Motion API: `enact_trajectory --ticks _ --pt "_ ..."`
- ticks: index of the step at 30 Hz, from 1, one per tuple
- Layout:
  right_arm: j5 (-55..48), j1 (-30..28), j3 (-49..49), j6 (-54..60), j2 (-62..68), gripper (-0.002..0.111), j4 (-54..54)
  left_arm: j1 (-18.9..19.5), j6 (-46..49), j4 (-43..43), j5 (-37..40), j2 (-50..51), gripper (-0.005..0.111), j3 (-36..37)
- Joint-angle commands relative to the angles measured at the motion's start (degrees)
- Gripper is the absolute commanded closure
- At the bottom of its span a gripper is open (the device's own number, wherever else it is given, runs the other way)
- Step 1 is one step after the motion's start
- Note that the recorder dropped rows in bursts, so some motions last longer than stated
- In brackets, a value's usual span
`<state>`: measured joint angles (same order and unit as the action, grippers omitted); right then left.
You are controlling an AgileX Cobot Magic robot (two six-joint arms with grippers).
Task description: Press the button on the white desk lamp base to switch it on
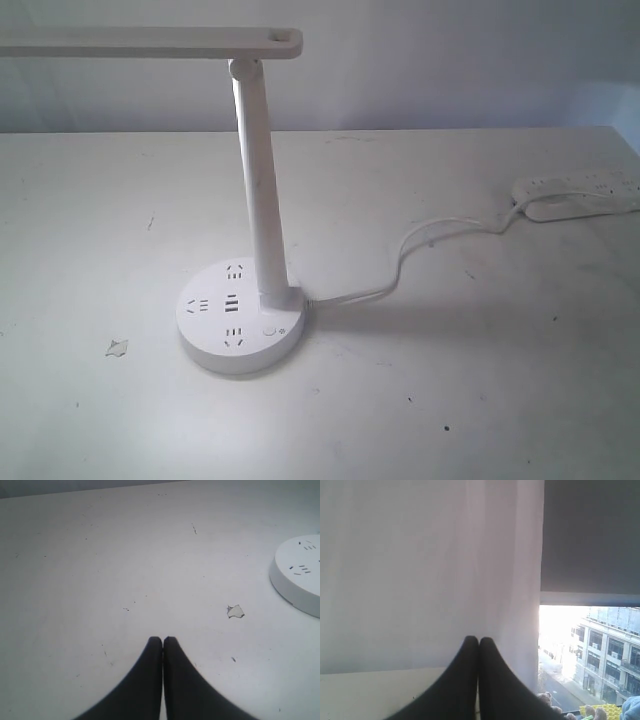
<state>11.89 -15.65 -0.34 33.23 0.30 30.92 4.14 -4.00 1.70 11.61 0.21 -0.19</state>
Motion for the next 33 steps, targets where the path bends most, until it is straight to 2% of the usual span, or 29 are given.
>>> enact_trajectory --ticks 1,4,10,17,33 --pt "-2.79 -0.33 0.34 -0.06 -0.3 0.108 -0.08 -0.31 0.02 0.1 -0.09 -0.21 0.107 0.19" --pt "-9.3 -0.33 0.34 -0.06 -0.3 0.108 -0.08 -0.31 0.02 0.1 -0.09 -0.21 0.107 0.19" --pt "-34.08 -0.33 0.34 -0.06 -0.3 0.108 -4.72 -0.31 0.02 0.1 -0.09 -0.21 0.107 0.19" --pt "-34.07 -0.33 0.34 -0.06 -0.3 0.108 -8.87 -0.31 0.02 0.1 -0.09 -0.21 0.107 0.19" --pt "-31.93 -0.44 0.34 -0.06 -0.3 0.108 -10.93 -0.31 0.02 0.1 -0.09 -0.21 0.107 0.19"
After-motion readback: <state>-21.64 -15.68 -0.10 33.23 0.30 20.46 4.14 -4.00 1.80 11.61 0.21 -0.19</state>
